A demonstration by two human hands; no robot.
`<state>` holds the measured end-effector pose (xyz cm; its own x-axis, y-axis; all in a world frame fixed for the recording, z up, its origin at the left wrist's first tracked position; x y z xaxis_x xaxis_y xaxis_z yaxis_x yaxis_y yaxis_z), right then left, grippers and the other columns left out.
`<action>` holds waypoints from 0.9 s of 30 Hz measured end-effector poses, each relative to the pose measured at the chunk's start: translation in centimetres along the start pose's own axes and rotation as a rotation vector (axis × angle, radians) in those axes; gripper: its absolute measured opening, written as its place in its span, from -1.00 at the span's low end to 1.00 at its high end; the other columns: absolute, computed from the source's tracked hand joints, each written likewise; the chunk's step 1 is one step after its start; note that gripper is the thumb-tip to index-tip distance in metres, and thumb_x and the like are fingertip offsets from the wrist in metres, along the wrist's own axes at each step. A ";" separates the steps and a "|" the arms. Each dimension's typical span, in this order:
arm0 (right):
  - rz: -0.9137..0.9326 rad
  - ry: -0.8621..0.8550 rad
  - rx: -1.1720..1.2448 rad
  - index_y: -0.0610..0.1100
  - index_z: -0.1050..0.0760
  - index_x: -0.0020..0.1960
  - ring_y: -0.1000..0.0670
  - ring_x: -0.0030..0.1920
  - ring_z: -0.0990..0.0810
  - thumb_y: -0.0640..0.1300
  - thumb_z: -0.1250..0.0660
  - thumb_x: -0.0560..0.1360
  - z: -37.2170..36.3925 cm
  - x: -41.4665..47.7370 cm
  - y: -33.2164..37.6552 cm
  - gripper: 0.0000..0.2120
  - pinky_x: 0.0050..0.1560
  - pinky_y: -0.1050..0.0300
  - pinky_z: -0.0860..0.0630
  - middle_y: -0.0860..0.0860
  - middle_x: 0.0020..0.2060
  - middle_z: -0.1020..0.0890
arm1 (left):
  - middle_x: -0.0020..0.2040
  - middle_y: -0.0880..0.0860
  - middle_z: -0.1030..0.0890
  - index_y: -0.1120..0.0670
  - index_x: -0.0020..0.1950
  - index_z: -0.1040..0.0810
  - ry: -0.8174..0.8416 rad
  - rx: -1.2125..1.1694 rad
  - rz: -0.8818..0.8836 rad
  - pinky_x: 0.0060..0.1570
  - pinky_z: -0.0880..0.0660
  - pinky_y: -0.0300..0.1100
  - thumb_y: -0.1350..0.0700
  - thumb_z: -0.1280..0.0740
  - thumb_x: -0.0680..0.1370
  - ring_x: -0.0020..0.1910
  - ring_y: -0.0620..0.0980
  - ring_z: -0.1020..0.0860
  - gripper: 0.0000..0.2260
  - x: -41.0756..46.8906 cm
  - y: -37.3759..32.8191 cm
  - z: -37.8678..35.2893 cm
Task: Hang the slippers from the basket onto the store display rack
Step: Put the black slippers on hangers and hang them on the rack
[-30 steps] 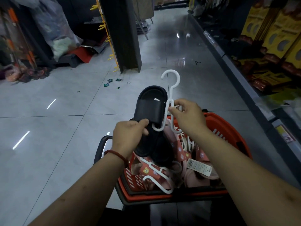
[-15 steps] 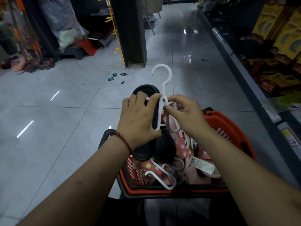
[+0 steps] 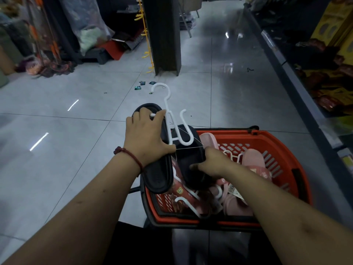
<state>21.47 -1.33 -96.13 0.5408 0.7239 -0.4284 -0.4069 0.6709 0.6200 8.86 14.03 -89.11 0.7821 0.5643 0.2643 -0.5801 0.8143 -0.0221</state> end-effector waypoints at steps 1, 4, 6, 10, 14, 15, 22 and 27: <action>-0.017 -0.005 0.025 -0.03 -0.49 -0.04 -0.05 -0.04 -0.53 -0.02 -0.47 0.51 0.1 0.3 -0.1 -0.82 -0.04 0.18 -0.42 -0.01 -0.08 -0.56 | 0.13 0.07 -0.38 -0.11 0.47 -0.31 0.000 -0.017 0.006 0.17 -0.29 0.02 -0.42 -0.37 0.21 0.13 0.14 -0.38 -0.12 0.0 0.0 0.0; -0.053 -0.062 0.097 -0.10 -0.55 -0.09 -0.10 -0.03 -0.62 -0.03 -0.46 0.50 0.9 1.3 -0.8 -0.84 0.02 0.09 -0.55 -0.08 -0.05 -0.64 | 0.17 0.06 -0.37 -0.15 0.48 -0.29 0.039 -0.088 0.047 0.23 -0.28 0.03 -0.42 -0.42 0.22 0.19 0.14 -0.37 -0.11 0.1 0.4 -0.2; -0.058 -0.116 0.206 -0.19 -0.60 0.03 -0.12 -0.05 -0.65 -0.04 -0.43 0.52 1.7 1.4 -1.2 -0.78 0.02 0.05 -0.59 -0.13 -0.03 -0.67 | 0.20 0.06 -0.37 -0.17 0.47 -0.29 0.054 -0.182 0.095 0.27 -0.26 0.03 -0.39 -0.46 0.22 0.22 0.14 -0.37 -0.13 0.2 0.8 -0.1; 0.000 -0.245 0.258 -0.19 -0.55 0.02 -0.13 -0.08 -0.61 -0.05 -0.40 0.55 3.6 0.9 -1.5 -0.80 -0.08 0.05 -0.49 -0.11 -0.10 -0.64 | 0.26 0.10 -0.38 -0.16 0.46 -0.29 0.011 -0.292 0.227 0.31 -0.27 0.06 -0.34 -0.50 0.25 0.29 0.17 -0.37 -0.16 0.2 1.6 0.6; 0.078 -0.341 0.106 -0.10 -0.52 0.02 -0.12 -0.07 -0.61 -0.04 -0.43 0.53 5.6 -0.6 -2.6 -0.83 -0.02 -0.02 -0.56 -0.04 -0.10 -0.63 | 0.30 0.14 -0.38 -0.11 0.48 -0.29 -0.032 -0.368 0.379 0.35 -0.26 0.10 -0.30 -0.52 0.27 0.33 0.20 -0.37 -0.14 0.1 2.5 1.3; 0.107 -0.368 0.011 -0.06 -0.52 0.06 -0.11 -0.06 -0.61 -0.04 -0.42 0.53 6.0 -1.2 -2.9 -0.83 0.00 -0.06 -0.58 -0.02 -0.08 -0.63 | 0.30 0.14 -0.38 -0.10 0.48 -0.29 -0.040 -0.377 0.402 0.35 -0.26 0.10 -0.30 -0.52 0.26 0.33 0.21 -0.37 -0.14 0.1 2.7 1.3; 0.310 -0.529 -0.491 -0.02 -0.45 0.11 -0.08 0.05 -0.49 -0.13 -0.41 0.46 6.5 -3.4 -2.4 -0.74 -0.02 0.01 -0.49 0.02 0.06 -0.44 | 0.31 0.13 -0.37 -0.08 0.47 -0.32 -0.081 -0.467 0.490 0.40 -0.25 0.12 -0.27 -0.53 0.28 0.32 0.21 -0.39 -0.17 0.1 2.6 1.6; 0.300 -0.077 -0.349 0.15 -0.55 -0.11 0.05 0.13 -0.38 0.36 -0.38 0.39 3.7 -2.9 -3.0 -0.70 0.14 0.06 -0.39 0.10 0.08 -0.43 | 0.30 0.13 -0.37 -0.09 0.44 -0.34 -0.078 -0.489 0.490 0.41 -0.27 0.12 -0.27 -0.53 0.27 0.30 0.22 -0.40 -0.19 0.2 2.4 1.7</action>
<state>23.81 -6.01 -94.34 0.4090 0.8892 -0.2053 -0.7702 0.4570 0.4449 7.22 15.85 -87.53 0.4268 0.8860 0.1811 -0.6789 0.4462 -0.5832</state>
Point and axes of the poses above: each hand's wrist, its own x-axis towards the middle knuckle, its own z-axis out of the back of the hand, y = z × x, the point moved 3 cm from there along x, towards the middle knuckle
